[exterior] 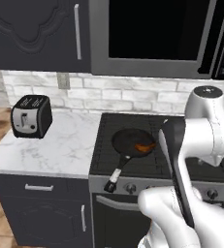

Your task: Take the chicken drumsticks from the pan and place one on each plate on the dining counter.

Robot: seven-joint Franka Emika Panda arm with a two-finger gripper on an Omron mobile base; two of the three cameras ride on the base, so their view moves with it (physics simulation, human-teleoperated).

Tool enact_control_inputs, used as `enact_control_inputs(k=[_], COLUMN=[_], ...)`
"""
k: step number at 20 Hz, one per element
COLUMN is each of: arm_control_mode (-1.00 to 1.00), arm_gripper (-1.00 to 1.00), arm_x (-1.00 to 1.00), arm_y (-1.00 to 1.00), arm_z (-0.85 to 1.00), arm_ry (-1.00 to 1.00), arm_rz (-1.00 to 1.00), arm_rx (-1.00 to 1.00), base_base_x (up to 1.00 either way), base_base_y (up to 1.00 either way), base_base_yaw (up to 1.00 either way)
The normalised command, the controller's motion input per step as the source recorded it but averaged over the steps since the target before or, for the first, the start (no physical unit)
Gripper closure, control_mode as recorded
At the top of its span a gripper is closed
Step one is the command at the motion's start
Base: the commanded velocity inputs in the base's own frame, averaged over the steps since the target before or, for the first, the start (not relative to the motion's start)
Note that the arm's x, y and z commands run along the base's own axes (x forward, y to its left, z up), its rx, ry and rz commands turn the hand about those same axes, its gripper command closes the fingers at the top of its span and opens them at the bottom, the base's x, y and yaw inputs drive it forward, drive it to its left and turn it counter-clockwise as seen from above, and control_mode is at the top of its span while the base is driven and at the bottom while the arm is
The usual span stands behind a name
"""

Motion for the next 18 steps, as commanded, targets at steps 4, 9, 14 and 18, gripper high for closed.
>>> enact_control_inputs(k=[4, 9, 14, 18], arm_control_mode=[-1.00, -1.00, -1.00, -1.00], arm_gripper=[-1.00, -1.00, -1.00, -1.00], arm_x=[1.00, 1.00, 0.89, 0.64], arm_y=[0.00, 0.01, 0.00, 0.10], arm_z=[0.00, -0.14, -0.50, -0.70], arm_ry=[-0.02, 0.02, 0.07, 0.04], arm_rz=[-0.02, 0.07, 0.04, -0.02], arm_rx=[0.00, -0.02, 0.01, 0.06], base_base_x=[0.00, 0.00, 0.00, 0.00], base_base_y=[0.00, 0.00, 0.00, 0.00], base_base_yaw=[0.00, 0.00, 0.00, 0.00])
